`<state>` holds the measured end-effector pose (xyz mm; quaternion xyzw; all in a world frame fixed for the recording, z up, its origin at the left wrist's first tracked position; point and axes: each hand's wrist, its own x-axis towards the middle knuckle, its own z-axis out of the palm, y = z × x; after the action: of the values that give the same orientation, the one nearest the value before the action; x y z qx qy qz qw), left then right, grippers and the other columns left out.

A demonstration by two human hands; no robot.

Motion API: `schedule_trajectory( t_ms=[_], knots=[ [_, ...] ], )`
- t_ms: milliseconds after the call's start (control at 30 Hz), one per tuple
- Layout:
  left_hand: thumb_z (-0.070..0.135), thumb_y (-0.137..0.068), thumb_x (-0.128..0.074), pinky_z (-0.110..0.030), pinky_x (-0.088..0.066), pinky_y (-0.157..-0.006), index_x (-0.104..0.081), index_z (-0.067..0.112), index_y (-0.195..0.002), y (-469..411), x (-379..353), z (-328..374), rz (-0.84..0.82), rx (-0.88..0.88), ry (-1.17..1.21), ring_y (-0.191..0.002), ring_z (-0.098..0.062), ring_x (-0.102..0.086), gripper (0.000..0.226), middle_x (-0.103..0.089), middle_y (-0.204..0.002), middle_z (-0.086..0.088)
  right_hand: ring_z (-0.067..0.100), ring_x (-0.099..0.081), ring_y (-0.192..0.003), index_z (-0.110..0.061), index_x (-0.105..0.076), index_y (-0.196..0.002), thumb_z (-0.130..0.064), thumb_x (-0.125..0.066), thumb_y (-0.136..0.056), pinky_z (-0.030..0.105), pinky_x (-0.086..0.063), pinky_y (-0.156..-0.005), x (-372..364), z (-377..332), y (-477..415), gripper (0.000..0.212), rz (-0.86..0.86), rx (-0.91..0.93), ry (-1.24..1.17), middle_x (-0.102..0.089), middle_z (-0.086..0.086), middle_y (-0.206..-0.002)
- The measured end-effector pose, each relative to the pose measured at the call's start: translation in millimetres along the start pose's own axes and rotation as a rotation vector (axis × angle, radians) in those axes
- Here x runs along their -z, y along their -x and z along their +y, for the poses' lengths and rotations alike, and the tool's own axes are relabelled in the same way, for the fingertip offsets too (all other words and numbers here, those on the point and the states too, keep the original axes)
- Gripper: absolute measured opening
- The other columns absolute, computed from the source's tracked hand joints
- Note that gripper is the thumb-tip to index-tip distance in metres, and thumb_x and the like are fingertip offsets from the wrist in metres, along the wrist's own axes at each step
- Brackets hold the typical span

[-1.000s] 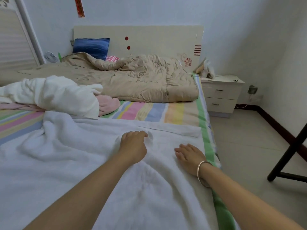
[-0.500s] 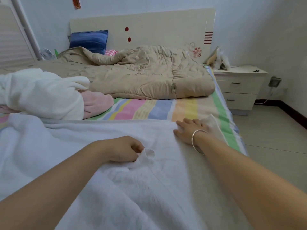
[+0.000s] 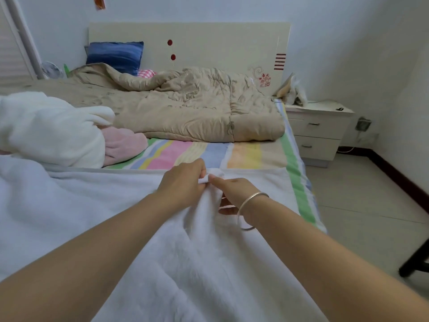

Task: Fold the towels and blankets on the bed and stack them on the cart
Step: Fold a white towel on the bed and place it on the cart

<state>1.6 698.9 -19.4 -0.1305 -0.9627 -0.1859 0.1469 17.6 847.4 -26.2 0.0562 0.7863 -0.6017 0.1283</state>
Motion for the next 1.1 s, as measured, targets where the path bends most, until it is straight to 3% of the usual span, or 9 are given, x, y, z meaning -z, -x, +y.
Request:
schedule_trajectory(
  t_ms=[133,233,333,400,500,667,767,967,1100],
  knots=[
    [0.036,-0.088,-0.063,-0.032,-0.035,-0.065,-0.048,0.022,-0.097,-36.1,-12.3,42.4,0.111,0.092,0.067,-0.090,-0.025,-0.057,0.022,-0.061,-0.094,0.000,0.018,-0.053,-0.066,-0.015,-0.058,-0.070,-0.032,-0.055,-0.092,0.029,-0.041,-0.062,35.6,1.1,-18.2,0.029,0.372,0.191,0.100,-0.055,-0.002,-0.065],
    [0.052,-0.079,-0.070,-0.032,-0.042,-0.073,-0.053,0.020,-0.109,-63.9,-17.7,65.0,0.011,0.157,0.128,-0.099,-0.020,-0.057,0.047,-0.058,-0.100,0.005,0.027,-0.055,-0.081,-0.012,-0.063,-0.085,-0.030,-0.050,-0.093,0.029,-0.038,-0.070,88.9,10.6,-33.9,0.023,0.617,0.142,0.186,-0.060,0.007,-0.081],
    [0.062,-0.082,-0.062,-0.033,-0.045,-0.077,-0.065,0.013,-0.100,-70.9,-22.2,44.3,-0.176,0.129,-0.088,-0.100,-0.025,-0.059,0.052,-0.064,-0.098,-0.008,0.031,-0.056,-0.109,-0.005,-0.061,-0.121,-0.028,-0.046,-0.097,0.032,-0.042,-0.087,118.6,31.3,-43.4,0.036,0.503,-0.143,0.361,-0.060,0.013,-0.118],
    [0.054,-0.089,-0.058,-0.030,-0.041,-0.072,-0.064,0.018,-0.096,-65.3,-24.8,6.3,-0.239,0.131,-0.182,-0.101,-0.024,-0.058,0.037,-0.065,-0.102,-0.004,0.029,-0.057,-0.105,-0.005,-0.058,-0.128,-0.020,-0.049,-0.097,0.030,-0.045,-0.084,120.5,41.3,-47.9,0.036,0.422,-0.173,0.435,-0.060,0.011,-0.118],
    [0.038,-0.090,-0.064,-0.027,-0.042,-0.073,-0.066,0.023,-0.092,-52.7,-26.2,-48.6,-0.223,0.222,-0.042,-0.090,-0.017,-0.058,0.015,-0.067,-0.099,0.002,0.026,-0.052,-0.076,-0.006,-0.065,-0.111,-0.015,-0.053,-0.091,0.025,-0.038,-0.056,114.5,32.2,-54.5,0.026,0.409,-0.078,0.480,-0.058,0.009,-0.092],
    [0.023,-0.087,-0.070,-0.025,-0.041,-0.069,-0.071,0.024,-0.083,-55.6,-37.9,-67.4,-0.129,0.228,0.122,-0.079,-0.013,-0.059,0.004,-0.061,-0.074,0.012,0.028,-0.054,-0.083,-0.009,-0.061,-0.087,-0.044,-0.058,-0.090,0.029,-0.040,-0.071,110.3,18.1,-74.9,0.034,0.376,-0.039,0.384,-0.054,0.005,-0.085],
    [0.024,-0.090,-0.064,-0.027,-0.042,-0.070,-0.066,0.025,-0.083,-65.1,-47.8,-60.2,-0.045,0.204,0.003,-0.085,-0.017,-0.059,0.007,-0.060,-0.080,0.009,0.024,-0.037,-0.057,-0.014,-0.041,-0.054,-0.034,-0.059,-0.090,0.031,-0.027,-0.052,115.3,24.6,-76.9,0.045,0.503,-0.042,0.487,-0.037,0.004,-0.058],
    [0.028,-0.093,-0.057,-0.029,-0.039,-0.068,-0.066,0.028,-0.088,-88.9,-72.3,-48.0,0.115,0.109,-0.199,-0.091,-0.021,-0.058,0.010,-0.068,-0.092,0.005,0.028,-0.053,-0.080,-0.019,-0.048,-0.061,-0.047,-0.059,-0.088,0.028,-0.037,-0.064,133.9,48.2,-82.7,0.040,0.604,-0.046,0.553,-0.056,0.005,-0.076],
    [0.021,-0.092,-0.052,-0.029,-0.034,-0.066,-0.067,0.027,-0.093,-103.5,-89.4,-47.0,0.118,0.054,-0.356,-0.091,-0.023,-0.058,0.015,-0.066,-0.092,0.000,0.026,-0.047,-0.070,-0.018,-0.045,-0.056,-0.050,-0.064,-0.084,0.030,-0.033,-0.056,138.9,59.1,-91.6,0.047,0.547,-0.094,0.506,-0.046,0.003,-0.062]
  ],
)
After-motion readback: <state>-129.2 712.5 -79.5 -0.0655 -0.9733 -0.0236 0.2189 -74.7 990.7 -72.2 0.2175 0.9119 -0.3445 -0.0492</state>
